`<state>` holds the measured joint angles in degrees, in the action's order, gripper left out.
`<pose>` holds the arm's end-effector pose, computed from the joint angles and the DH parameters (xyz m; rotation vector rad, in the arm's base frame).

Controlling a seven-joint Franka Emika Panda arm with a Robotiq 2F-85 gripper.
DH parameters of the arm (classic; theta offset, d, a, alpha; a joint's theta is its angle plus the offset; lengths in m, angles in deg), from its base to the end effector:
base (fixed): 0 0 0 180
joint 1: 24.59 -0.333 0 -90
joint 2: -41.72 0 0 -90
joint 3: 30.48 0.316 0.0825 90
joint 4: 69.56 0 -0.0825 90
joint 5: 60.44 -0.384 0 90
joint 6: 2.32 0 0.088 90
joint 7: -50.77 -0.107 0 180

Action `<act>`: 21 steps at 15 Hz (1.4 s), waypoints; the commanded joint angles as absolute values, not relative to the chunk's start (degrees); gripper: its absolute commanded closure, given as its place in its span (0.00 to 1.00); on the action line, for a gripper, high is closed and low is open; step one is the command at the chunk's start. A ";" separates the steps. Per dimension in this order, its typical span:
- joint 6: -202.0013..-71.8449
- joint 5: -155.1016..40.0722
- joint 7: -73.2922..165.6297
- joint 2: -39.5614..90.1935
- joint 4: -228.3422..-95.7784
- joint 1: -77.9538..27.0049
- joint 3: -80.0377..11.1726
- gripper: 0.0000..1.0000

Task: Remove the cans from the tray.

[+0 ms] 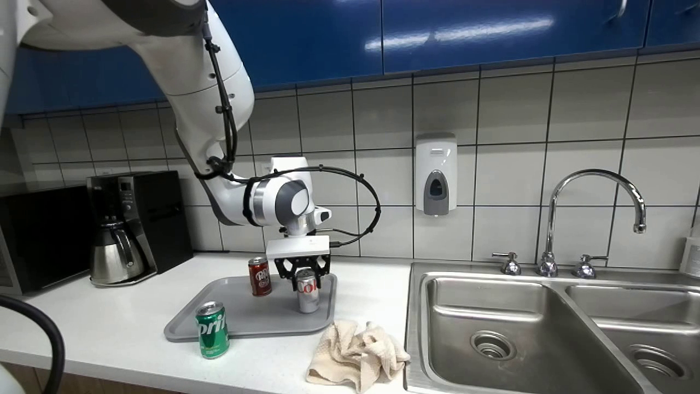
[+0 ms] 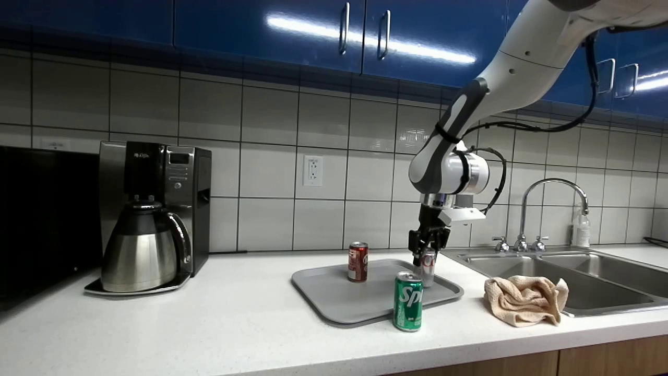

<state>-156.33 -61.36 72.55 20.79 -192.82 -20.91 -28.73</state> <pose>0.5861 -0.0205 0.2452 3.0712 0.5109 0.2680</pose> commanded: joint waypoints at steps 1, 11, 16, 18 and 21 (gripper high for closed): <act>-155.38 -62.10 73.06 21.00 -192.07 -19.19 -27.25 0.62; -156.79 -66.49 77.36 25.38 -195.90 -15.06 -24.98 0.62; -156.88 -70.94 81.92 28.97 -198.56 -12.92 -24.34 0.62; -156.74 -73.01 84.01 30.59 -199.70 -12.29 -24.42 0.62; -156.57 -76.03 87.10 32.75 -201.23 -11.82 -25.13 0.62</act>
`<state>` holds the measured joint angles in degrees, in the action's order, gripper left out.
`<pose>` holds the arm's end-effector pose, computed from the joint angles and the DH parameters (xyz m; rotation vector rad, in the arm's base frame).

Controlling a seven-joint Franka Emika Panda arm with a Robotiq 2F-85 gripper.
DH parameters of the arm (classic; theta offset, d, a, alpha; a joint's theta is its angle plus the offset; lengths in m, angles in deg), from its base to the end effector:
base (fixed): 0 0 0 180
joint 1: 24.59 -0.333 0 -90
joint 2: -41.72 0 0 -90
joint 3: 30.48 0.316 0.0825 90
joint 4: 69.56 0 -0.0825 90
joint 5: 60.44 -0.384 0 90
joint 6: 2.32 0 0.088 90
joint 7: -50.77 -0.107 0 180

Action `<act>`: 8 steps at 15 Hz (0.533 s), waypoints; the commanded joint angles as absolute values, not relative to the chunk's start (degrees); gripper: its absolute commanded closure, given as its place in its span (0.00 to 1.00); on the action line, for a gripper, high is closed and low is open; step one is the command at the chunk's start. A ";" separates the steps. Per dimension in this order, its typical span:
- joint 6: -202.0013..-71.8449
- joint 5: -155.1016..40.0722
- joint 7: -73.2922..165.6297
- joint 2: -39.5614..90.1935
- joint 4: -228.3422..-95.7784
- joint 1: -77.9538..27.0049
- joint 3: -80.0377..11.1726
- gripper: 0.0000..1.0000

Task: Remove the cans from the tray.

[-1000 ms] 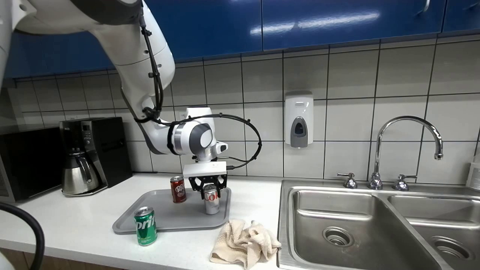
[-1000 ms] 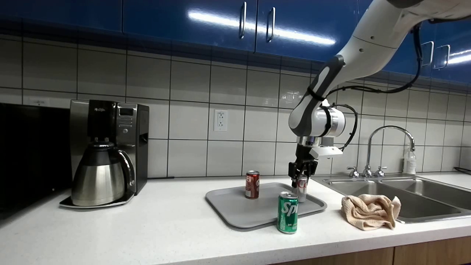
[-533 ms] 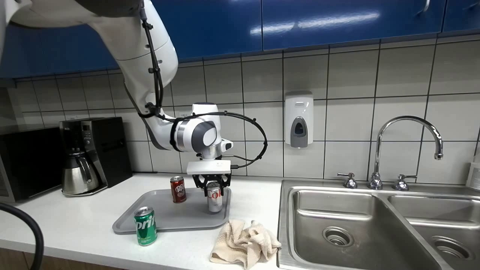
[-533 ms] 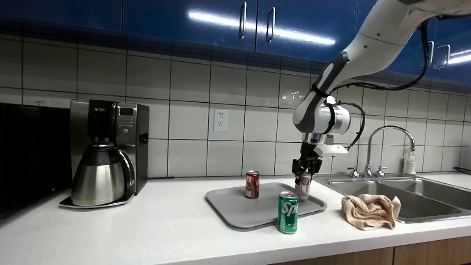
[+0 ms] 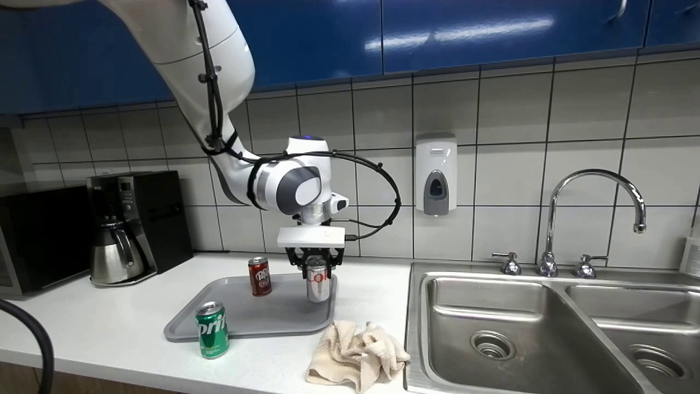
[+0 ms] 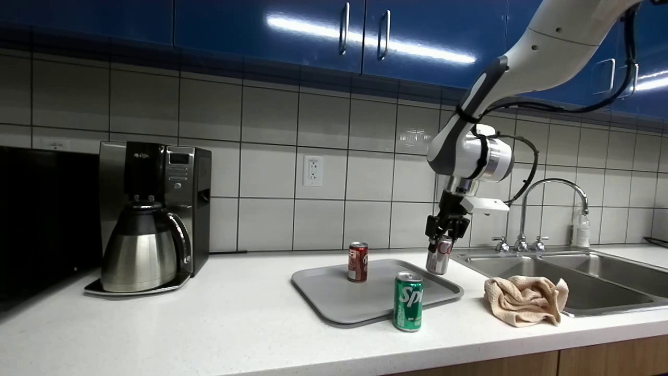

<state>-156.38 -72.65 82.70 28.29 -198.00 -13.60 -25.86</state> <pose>0.5594 -0.0697 0.2839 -3.0382 -0.3972 -0.3732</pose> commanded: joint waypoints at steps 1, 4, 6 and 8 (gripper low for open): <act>-156.56 -76.86 87.97 33.36 -201.69 -11.76 -25.50 0.62; -156.62 -79.14 89.97 34.46 -202.55 -11.66 -26.83 0.62; -157.11 -79.43 90.58 34.35 -202.56 -11.82 -28.00 0.62; -157.53 -79.68 91.03 33.81 -202.16 -11.66 -28.97 0.62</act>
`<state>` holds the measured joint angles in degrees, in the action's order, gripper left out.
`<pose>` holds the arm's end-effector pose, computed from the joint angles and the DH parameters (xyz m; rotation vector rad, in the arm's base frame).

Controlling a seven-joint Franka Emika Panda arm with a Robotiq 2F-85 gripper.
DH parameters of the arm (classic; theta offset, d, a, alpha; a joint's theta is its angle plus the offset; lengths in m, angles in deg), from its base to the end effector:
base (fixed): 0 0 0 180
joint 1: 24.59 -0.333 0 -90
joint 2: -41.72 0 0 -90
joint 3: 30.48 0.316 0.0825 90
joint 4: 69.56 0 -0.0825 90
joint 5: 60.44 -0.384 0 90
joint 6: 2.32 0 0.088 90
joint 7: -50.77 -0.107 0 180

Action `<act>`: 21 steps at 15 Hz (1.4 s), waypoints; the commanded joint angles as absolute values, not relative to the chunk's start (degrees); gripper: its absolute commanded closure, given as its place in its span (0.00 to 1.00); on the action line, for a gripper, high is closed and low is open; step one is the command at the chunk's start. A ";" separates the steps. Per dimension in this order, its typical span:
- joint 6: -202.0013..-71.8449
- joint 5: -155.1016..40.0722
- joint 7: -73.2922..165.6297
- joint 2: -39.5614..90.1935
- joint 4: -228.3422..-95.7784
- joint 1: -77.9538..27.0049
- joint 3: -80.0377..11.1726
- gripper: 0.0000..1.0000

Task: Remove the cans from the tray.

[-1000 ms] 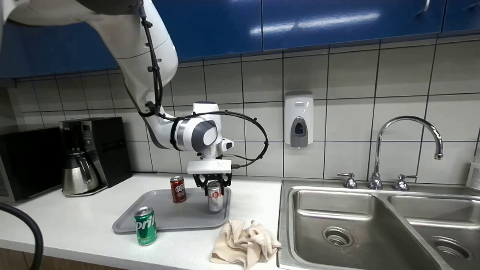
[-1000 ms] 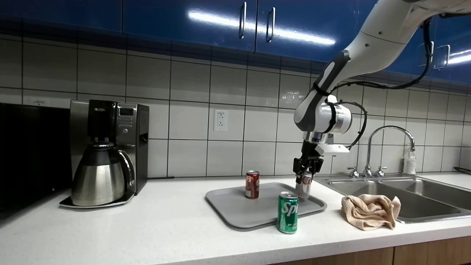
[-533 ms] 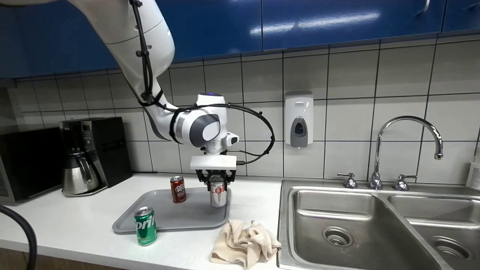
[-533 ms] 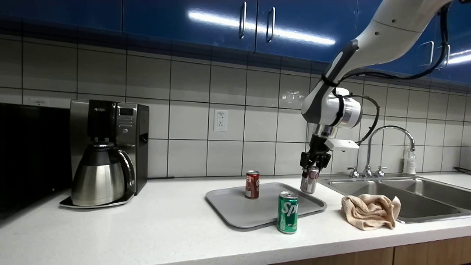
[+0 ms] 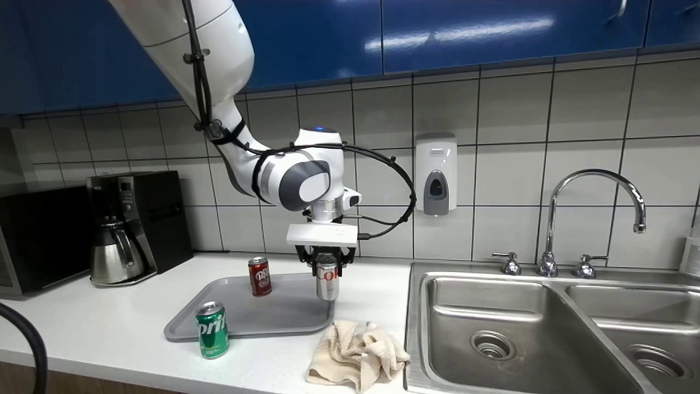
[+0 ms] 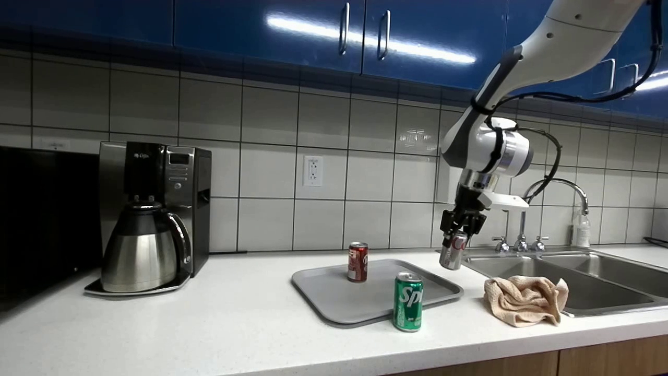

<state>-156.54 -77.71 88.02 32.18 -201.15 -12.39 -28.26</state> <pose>0.5378 -0.1046 0.2985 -3.0319 -0.3314 -0.4201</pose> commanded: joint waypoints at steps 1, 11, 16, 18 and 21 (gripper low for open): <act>-157.78 -79.73 91.24 33.50 -201.88 -11.53 -29.41 0.62; -157.93 -77.55 89.48 29.51 -198.03 -10.79 -32.72 0.62; -157.96 -76.15 88.53 26.19 -195.16 -10.47 -33.04 0.62; -157.75 -75.51 88.11 24.97 -193.94 -10.29 -32.95 0.62; -157.33 -73.97 87.23 23.25 -192.14 -10.18 -32.95 0.62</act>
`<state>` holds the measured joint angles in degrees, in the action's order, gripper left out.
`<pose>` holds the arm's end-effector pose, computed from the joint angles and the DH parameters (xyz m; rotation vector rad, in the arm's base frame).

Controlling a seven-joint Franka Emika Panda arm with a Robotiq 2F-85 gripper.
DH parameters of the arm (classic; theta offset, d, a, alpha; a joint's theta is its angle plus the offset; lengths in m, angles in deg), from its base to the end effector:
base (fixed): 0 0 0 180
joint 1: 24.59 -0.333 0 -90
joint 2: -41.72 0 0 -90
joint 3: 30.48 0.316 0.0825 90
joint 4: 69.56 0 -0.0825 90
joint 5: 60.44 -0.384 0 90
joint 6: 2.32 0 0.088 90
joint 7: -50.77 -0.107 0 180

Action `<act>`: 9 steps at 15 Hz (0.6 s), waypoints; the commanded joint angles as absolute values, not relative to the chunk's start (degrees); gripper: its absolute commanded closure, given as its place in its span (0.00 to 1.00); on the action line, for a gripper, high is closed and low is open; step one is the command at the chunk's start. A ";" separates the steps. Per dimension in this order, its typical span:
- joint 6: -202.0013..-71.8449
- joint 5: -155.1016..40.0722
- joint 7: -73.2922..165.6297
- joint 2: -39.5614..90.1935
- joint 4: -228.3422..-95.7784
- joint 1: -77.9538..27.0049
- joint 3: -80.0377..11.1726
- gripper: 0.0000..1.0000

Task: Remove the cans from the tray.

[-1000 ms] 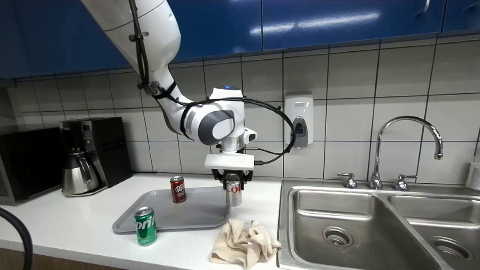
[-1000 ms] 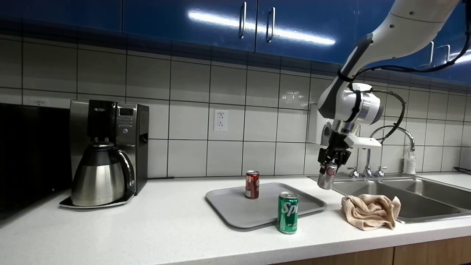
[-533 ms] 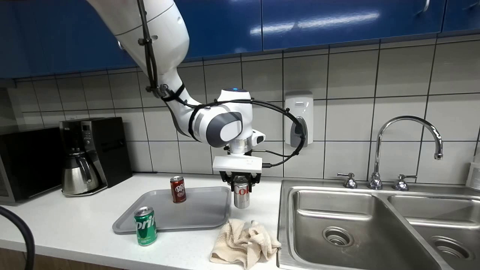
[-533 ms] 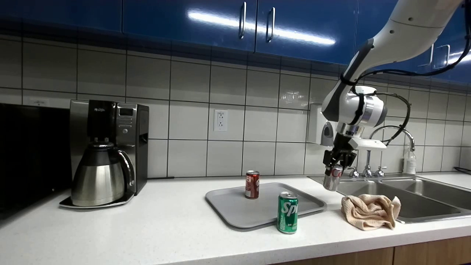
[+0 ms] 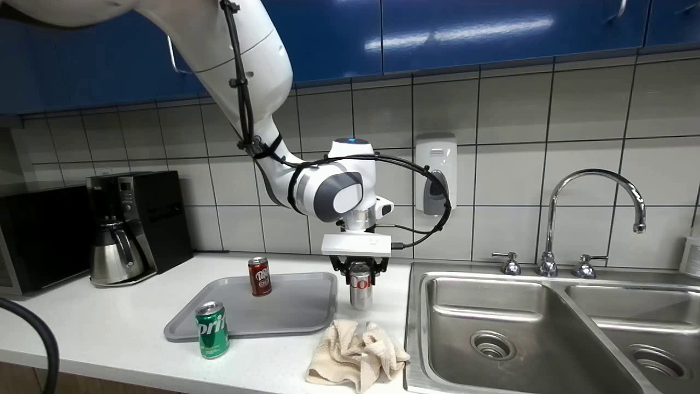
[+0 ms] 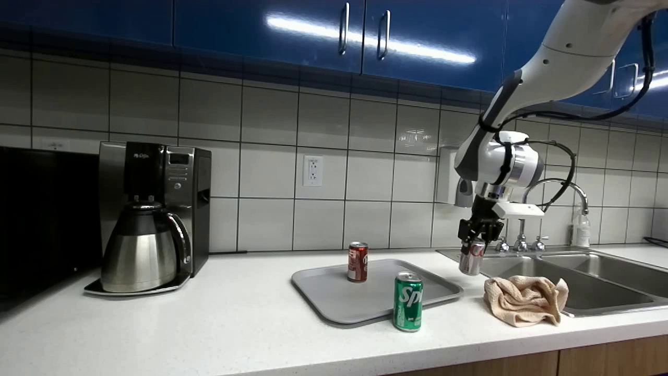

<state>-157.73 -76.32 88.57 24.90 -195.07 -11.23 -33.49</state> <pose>0.5532 -0.1722 0.2733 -3.0968 -0.2155 -0.4087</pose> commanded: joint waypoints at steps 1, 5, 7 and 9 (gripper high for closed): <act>-157.27 -73.50 87.06 22.79 -191.68 -10.11 -32.90 0.62; -157.05 -71.17 85.77 21.23 -190.05 -10.21 -32.88 0.62; -156.91 -70.05 85.05 20.49 -189.42 -10.31 -32.92 0.62; -156.65 -69.08 84.48 19.82 -188.80 -10.26 -32.86 0.62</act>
<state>-157.71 -71.48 86.71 20.86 -191.14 -11.11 -33.49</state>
